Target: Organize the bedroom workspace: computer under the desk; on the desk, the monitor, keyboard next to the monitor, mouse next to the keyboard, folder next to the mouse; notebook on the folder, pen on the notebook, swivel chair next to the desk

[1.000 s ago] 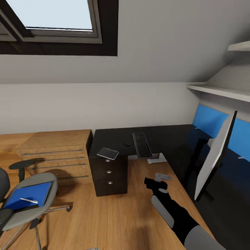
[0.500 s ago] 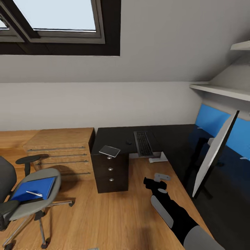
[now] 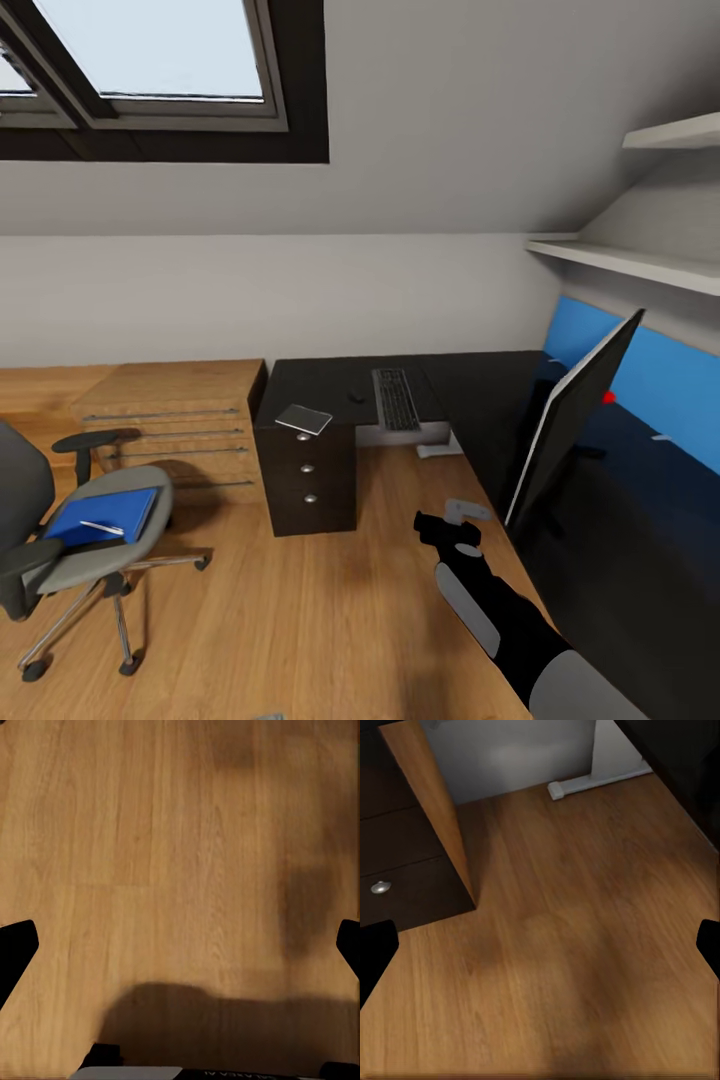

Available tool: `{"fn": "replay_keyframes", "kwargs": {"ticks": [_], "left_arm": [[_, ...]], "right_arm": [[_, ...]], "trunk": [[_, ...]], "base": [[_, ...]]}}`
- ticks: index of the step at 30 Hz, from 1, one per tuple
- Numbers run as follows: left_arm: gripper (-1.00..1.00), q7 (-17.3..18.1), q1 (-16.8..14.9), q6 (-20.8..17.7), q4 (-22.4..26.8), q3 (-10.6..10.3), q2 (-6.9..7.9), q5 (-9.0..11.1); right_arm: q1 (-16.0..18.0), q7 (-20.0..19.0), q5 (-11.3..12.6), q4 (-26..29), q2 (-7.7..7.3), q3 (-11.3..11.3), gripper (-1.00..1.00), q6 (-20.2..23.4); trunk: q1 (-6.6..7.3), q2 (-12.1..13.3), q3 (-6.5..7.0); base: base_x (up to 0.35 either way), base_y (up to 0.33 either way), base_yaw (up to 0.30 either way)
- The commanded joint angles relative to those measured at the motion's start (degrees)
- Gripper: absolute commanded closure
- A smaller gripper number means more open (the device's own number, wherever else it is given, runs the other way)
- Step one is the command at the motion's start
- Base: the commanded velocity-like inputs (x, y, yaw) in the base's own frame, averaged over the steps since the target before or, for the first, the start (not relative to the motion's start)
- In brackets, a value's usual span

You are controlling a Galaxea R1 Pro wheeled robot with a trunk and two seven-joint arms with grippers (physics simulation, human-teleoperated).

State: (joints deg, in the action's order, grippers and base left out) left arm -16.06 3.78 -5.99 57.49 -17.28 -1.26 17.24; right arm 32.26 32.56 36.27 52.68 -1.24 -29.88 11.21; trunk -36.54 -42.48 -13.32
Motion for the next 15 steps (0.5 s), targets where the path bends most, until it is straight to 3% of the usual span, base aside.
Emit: {"fn": "replay_keyframes", "kwargs": {"ticks": [1, 7, 15], "left_arm": [[-1.0, -0.38, 0.0, -0.26, 0.16, -0.12, 0.03, 0.42], [-1.0, -0.38, 0.0, -0.26, 0.16, -0.12, 0.03, 0.42], [-1.0, -0.38, 0.0, -0.26, 0.16, -0.12, 0.03, 0.42]], "right_arm": [[0.05, 0.44, 0.22, 0.1, -0.07, -0.23, -1.0, 0.27], [-0.19, 0.4, 0.03, 0.12, -0.07, -0.26, -1.0, 0.3], [-0.26, 0.4, -0.05, 0.14, -0.08, -0.92, -1.0, 0.29]], "trunk": [[0.0, -0.08, -0.08], [0.0, -0.08, -0.08], [0.0, -0.08, -0.08]], "base": [[-0.153, -0.114, 0.0], [-0.105, -0.042, 0.0], [-0.289, -0.004, 0.0]]}}
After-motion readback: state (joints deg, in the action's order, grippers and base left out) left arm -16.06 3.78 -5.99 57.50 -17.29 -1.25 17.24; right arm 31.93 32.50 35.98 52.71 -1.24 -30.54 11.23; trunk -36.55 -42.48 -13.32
